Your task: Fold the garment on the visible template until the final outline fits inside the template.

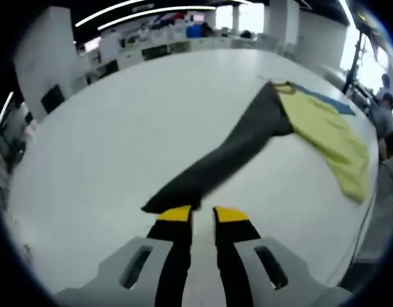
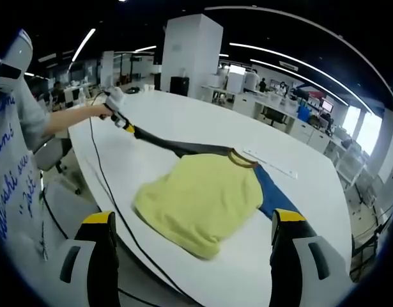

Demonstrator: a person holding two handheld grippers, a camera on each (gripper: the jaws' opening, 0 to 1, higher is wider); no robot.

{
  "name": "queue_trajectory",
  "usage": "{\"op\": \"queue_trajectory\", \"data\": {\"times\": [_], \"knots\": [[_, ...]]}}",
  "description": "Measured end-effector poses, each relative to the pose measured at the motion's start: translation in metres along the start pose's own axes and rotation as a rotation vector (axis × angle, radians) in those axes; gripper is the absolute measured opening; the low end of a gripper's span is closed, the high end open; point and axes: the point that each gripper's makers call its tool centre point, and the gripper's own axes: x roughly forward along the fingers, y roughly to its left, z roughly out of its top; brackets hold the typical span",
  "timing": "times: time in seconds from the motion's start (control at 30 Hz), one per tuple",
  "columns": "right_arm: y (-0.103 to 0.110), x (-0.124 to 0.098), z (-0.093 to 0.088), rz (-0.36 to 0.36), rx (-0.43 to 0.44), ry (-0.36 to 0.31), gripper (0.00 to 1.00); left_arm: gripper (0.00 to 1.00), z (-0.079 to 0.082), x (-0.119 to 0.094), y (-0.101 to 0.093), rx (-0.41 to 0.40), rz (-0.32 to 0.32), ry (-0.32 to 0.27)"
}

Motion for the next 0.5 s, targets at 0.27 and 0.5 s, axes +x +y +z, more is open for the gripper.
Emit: {"op": "queue_trajectory", "data": {"times": [0.27,0.5], "knots": [[-0.003,-0.003,-0.005,-0.015,0.009,0.012,1.00,0.13,-0.003,0.017,0.007,-0.002,-0.003,0.018],[-0.002,-0.002,-0.006,-0.016,0.013,0.021,1.00,0.12,-0.006,0.027,0.012,-0.011,-0.004,0.043]]}}
